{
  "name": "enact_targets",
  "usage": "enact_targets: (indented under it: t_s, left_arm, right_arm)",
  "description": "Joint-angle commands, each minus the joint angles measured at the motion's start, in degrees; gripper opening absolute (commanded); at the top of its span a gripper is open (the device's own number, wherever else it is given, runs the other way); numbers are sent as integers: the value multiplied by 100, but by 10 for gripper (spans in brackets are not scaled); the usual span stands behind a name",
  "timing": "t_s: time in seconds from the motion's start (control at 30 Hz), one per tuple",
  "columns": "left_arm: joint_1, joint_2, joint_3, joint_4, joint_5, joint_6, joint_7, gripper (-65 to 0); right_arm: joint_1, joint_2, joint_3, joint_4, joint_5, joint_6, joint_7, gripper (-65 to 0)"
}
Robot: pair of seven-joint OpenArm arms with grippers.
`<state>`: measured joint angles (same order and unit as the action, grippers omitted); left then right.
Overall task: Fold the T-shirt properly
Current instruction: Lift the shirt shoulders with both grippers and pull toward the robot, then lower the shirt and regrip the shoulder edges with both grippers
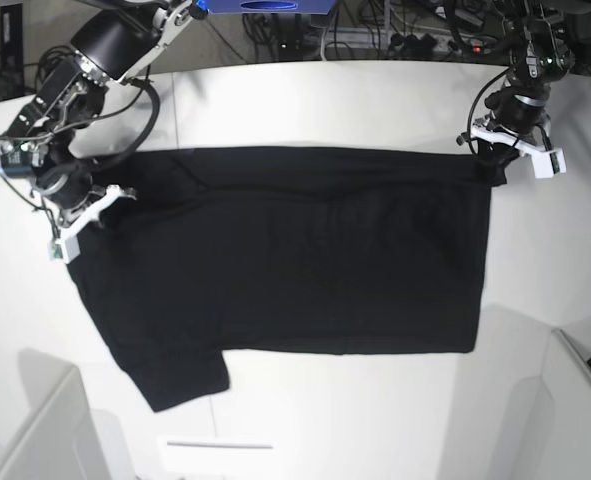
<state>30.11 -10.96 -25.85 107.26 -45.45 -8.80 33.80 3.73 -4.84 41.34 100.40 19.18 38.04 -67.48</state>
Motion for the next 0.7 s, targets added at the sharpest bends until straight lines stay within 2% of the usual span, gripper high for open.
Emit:
enact_targets:
  t_s: [0.0,0.4,0.5,0.57,0.67]
  left_arm:
    - [-70,-69,-31,12,-48,-21,-141,-650]
    - [-404,-86,-31,-419,-48,-21,-123,-650]
    - [-633,-86,-84,-419,-48,-21,440,-650]
    - [-826,-86,-92,-427,-48,-21,774,-650]
    - [-967,-86,-92,-463,-48,-21,888,-650]
  right_arm:
    - [98,67,-24,30,91,-2,124,-650]
    - [441,93,-24,-330,91,-11,124,-650]
    - [537,93,-24,-383,91,-231,124,-650]
    - [643,93,-24,-480,91,-266,133,-650]
    - [722,102,-24,-603,91,-275,142,-650]
